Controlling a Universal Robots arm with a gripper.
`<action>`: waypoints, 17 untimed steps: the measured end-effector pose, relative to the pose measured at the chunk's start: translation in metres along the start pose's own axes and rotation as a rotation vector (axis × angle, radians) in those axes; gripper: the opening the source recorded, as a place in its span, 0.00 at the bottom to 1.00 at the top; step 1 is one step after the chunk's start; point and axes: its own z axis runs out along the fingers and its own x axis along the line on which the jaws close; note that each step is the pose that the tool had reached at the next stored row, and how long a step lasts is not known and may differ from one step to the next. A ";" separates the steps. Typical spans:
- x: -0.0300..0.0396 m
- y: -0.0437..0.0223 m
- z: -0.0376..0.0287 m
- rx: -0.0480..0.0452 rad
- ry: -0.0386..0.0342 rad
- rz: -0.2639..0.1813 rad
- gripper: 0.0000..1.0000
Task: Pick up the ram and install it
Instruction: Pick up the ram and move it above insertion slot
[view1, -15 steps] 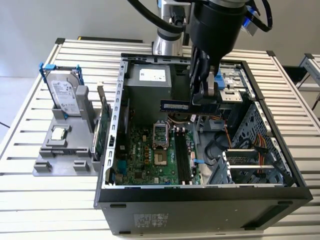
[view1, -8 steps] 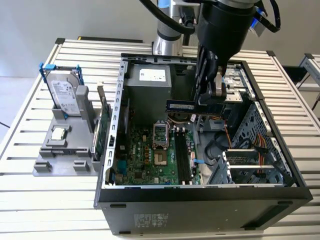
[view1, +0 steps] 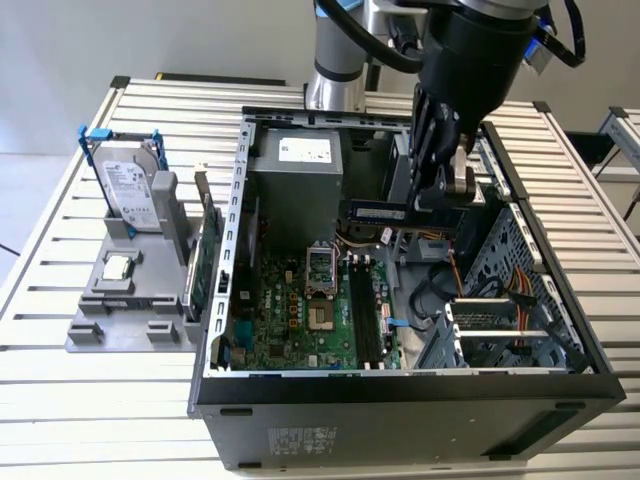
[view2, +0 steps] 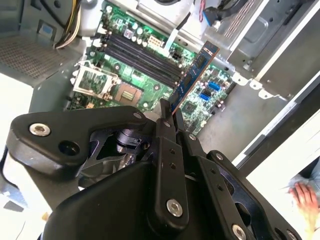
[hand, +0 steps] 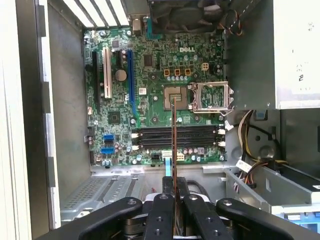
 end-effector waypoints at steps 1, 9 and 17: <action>-0.0001 -0.0021 0.0000 -0.0002 0.0000 0.001 0.00; -0.0007 -0.0172 -0.0004 -0.0019 0.0000 0.004 0.00; -0.0011 -0.0304 -0.0007 -0.0047 0.0001 0.007 0.00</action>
